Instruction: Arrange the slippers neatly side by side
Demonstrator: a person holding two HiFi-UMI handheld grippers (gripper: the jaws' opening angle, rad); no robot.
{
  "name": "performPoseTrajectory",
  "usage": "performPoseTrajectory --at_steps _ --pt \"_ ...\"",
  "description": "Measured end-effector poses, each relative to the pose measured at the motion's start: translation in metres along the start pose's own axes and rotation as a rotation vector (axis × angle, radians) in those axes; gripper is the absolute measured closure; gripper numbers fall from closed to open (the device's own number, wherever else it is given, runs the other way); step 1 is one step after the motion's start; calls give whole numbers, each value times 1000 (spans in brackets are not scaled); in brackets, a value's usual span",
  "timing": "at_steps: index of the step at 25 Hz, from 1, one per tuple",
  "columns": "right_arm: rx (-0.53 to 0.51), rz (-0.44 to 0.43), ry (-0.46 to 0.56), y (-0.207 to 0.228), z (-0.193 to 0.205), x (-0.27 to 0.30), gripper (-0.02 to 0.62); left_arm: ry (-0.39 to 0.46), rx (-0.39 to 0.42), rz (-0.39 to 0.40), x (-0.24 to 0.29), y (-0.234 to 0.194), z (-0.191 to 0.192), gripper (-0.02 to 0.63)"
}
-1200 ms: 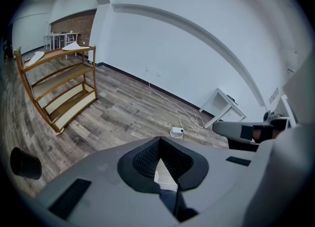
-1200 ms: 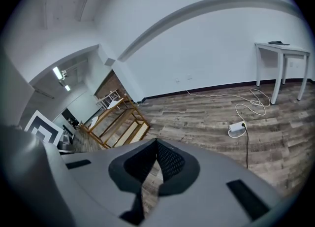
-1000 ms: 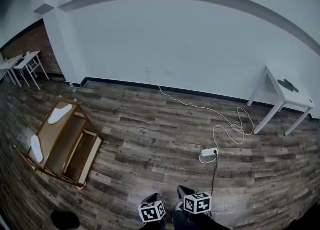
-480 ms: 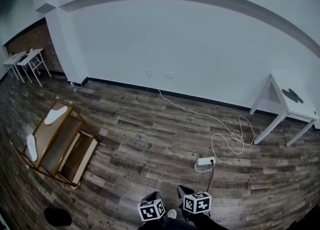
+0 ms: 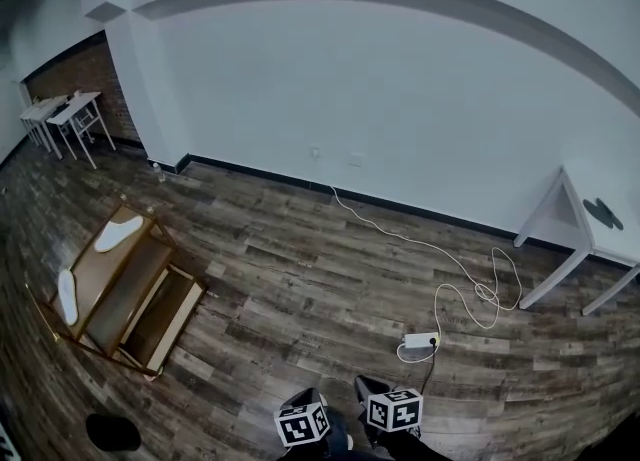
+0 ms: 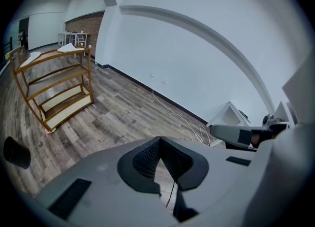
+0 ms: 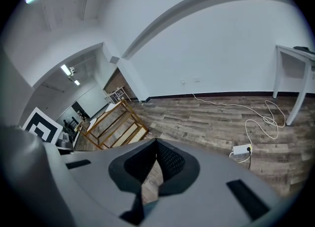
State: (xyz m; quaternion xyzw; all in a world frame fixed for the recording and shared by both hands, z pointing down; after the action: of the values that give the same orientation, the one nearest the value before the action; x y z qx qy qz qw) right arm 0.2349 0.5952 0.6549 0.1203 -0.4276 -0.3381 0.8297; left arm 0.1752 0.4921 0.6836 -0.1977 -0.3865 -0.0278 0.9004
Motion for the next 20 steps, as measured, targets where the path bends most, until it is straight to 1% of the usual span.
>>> performPoseTrajectory --at_steps 5,11,16,20 --pt "-50 -33 -53 -7 -36 42 597 20 -62 -37 20 -22 -40 606" --pt "-161 -117 -126 -48 -78 104 597 79 -161 -123 28 -77 -90 606" --pt "-254 -203 -169 -93 -96 143 597 133 -240 -205 17 -121 -109 606" --pt "-350 -281 -248 -129 -97 164 597 176 -350 -291 -1 -150 -108 606"
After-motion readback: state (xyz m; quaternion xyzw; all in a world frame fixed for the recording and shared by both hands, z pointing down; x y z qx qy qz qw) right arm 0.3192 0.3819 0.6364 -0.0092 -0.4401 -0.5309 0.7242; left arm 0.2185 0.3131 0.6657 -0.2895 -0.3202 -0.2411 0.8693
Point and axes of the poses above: the fingertips, and each gripper's own axes: x forward along the fingers, y to its right, z out of its underside, the point moved 1 cm from there along -x, backward along the fingers, and after that the axes turned 7 degrees about x, right-handed, at the moved point
